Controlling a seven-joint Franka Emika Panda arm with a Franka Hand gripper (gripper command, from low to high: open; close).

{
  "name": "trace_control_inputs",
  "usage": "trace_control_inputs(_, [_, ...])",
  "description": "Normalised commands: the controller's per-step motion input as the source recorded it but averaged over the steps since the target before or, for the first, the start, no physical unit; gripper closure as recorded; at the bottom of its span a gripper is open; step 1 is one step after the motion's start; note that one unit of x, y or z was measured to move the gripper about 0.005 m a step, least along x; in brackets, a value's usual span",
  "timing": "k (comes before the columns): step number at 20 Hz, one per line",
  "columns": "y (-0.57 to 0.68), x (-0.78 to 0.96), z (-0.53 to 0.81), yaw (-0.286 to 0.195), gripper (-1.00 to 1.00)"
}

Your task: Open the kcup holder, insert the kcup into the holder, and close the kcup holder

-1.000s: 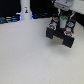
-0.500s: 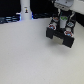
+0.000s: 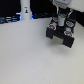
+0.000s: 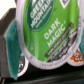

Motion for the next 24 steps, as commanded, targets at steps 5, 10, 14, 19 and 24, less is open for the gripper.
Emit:
trace_control_inputs(5, [-0.06,0.08,-0.1,-0.008,1.0])
trace_control_inputs(10, [-0.04,0.09,-0.06,-0.009,1.0])
trace_control_inputs(14, [0.0,0.33,-0.02,0.0,1.0])
trace_control_inputs(19, [-0.01,0.07,-0.14,0.001,1.0])
trace_control_inputs(24, [-0.03,0.0,-0.19,-0.004,1.0])
